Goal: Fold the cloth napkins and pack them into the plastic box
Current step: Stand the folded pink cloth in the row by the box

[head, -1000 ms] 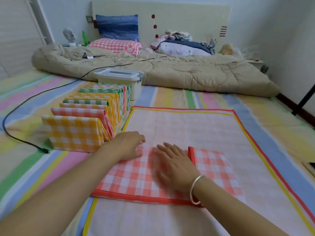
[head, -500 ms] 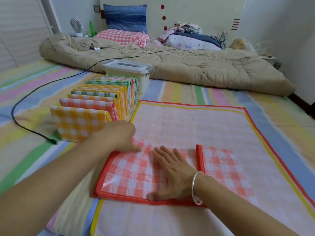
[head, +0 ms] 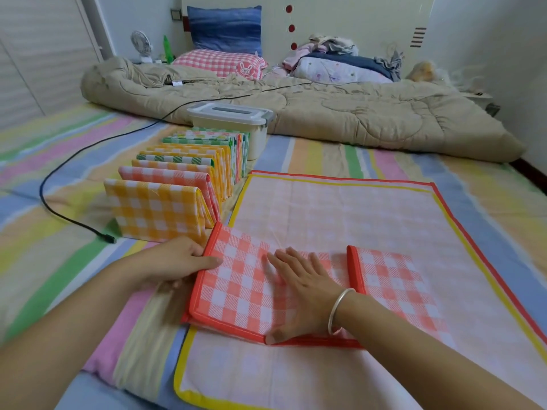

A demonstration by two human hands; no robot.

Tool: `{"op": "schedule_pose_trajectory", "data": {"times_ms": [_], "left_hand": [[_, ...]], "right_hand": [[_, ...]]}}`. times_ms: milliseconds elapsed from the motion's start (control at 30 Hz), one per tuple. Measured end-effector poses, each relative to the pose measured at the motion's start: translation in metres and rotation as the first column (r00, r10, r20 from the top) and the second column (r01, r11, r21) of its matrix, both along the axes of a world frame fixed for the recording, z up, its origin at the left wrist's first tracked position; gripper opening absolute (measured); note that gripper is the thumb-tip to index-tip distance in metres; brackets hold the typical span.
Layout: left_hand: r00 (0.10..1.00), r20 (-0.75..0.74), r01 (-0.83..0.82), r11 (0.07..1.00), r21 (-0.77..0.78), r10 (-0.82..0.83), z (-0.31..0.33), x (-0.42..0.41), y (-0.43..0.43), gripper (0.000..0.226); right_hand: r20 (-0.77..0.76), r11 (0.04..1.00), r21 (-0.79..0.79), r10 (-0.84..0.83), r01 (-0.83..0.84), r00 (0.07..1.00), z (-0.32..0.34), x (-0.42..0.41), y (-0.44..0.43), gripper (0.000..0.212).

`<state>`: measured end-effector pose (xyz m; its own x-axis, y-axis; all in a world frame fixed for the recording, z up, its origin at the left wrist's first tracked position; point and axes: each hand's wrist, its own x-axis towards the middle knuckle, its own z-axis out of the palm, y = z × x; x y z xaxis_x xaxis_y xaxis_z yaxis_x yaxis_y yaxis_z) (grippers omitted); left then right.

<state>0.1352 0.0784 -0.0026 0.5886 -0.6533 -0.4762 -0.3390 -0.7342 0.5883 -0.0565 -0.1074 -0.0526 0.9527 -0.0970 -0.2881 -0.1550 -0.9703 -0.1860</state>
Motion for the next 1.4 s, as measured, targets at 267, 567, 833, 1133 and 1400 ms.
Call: {"op": "schedule_pose_trajectory", "data": {"times_ms": [267,567,833,1133,1400], "left_hand": [[0.984,-0.176,-0.069,0.941,-0.331,0.01,0.023,-0.05,-0.043,0.053],[0.993,0.083,0.098,0.962,-0.256,-0.079,0.02,-0.112,-0.124,0.053],[0.893,0.384,0.222,0.972,0.084,-0.237,-0.024,-0.146,-0.15,0.042],[0.723,0.656,0.463,0.857,-0.228,-0.216,-0.051,-0.138,-0.113,0.062],[0.677,0.566,0.582,0.813,-0.019,-0.472,-0.076,-0.14,-0.111,0.104]], "right_hand": [[0.014,0.997,0.056,-0.055,0.054,0.998,0.001,0.002,-0.001,0.135],[0.122,0.457,0.771,-0.79,0.443,0.601,0.08,-0.033,-0.066,0.014],[0.089,0.629,0.48,-0.729,0.612,0.679,0.024,-0.044,-0.071,0.018],[0.172,0.619,0.426,-0.771,0.66,0.613,0.006,-0.044,-0.063,0.016],[0.215,0.475,0.704,-0.851,0.528,0.479,0.009,-0.068,-0.052,0.011]]}}
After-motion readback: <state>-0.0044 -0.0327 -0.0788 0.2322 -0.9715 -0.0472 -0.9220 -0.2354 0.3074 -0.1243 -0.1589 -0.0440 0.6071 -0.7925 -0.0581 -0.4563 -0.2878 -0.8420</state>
